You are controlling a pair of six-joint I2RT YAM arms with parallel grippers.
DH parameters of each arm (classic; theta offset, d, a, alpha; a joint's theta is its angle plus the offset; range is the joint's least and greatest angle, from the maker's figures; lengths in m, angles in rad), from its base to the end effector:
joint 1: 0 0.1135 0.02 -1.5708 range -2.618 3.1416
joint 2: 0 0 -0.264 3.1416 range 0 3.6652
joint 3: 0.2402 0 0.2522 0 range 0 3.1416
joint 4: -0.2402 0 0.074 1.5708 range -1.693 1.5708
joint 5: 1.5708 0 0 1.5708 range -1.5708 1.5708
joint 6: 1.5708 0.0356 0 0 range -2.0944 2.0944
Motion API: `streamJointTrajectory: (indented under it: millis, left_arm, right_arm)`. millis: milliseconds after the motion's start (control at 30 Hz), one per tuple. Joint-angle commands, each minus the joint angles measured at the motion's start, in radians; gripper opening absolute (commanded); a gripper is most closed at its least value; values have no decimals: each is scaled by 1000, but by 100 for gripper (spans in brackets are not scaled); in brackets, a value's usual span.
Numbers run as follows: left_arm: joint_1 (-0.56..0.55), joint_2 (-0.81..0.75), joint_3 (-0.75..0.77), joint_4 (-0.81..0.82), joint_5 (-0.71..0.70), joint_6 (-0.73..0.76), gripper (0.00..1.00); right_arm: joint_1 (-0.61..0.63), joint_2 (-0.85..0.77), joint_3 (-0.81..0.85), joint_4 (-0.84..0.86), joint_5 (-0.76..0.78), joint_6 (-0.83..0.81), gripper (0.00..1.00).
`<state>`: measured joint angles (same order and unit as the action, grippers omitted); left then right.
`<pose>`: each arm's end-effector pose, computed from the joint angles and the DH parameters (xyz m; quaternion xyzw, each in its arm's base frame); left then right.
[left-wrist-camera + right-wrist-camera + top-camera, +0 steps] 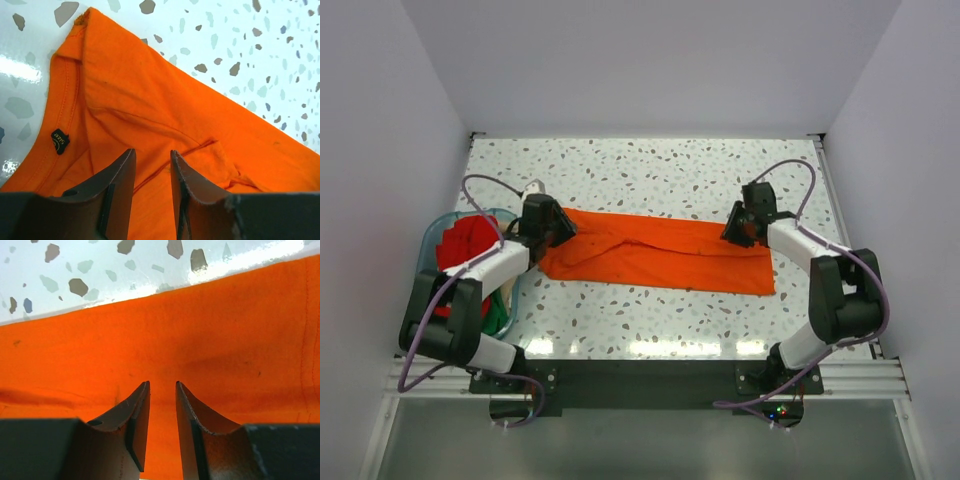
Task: Fold and stack the t-shirts
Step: Fold the tshirt
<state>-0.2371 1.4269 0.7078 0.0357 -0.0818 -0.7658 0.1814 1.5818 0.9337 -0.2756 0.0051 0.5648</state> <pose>0.2834 -0.0655 0.1894 -0.2527 0.8665 -0.1738 0.3939 0.3153 0.0576 0.1900 0.1814 0.9306 0.1136 0.2969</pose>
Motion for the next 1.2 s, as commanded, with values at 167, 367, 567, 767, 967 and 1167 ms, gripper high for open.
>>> streamJointTrajectory:
  millis: [167, 367, 567, 767, 967, 1167]
  left_arm:
    - [-11, 118, 32, 41, 59, 0, 36]
    - [-45, 129, 19, 81, 117, 13, 35]
    - [-68, 107, -2, 118, 200, 17, 34]
    - [-90, 70, -51, 156, 261, 33, 34]
    - [-87, -14, -44, 113, 189, 66, 36]
    - [-84, -20, 34, 29, 85, 79, 41]
  right_arm:
    - [1, -48, -91, 65, 15, 0, 31]
    - [0, -72, -108, 61, 13, -11, 31]
    - [1, -82, -116, 65, 7, -16, 31]
    - [-2, -97, -125, 65, 1, -22, 31]
    - [0, -123, -134, 62, -4, -26, 31]
    - [0, -163, -154, 53, -4, -32, 31]
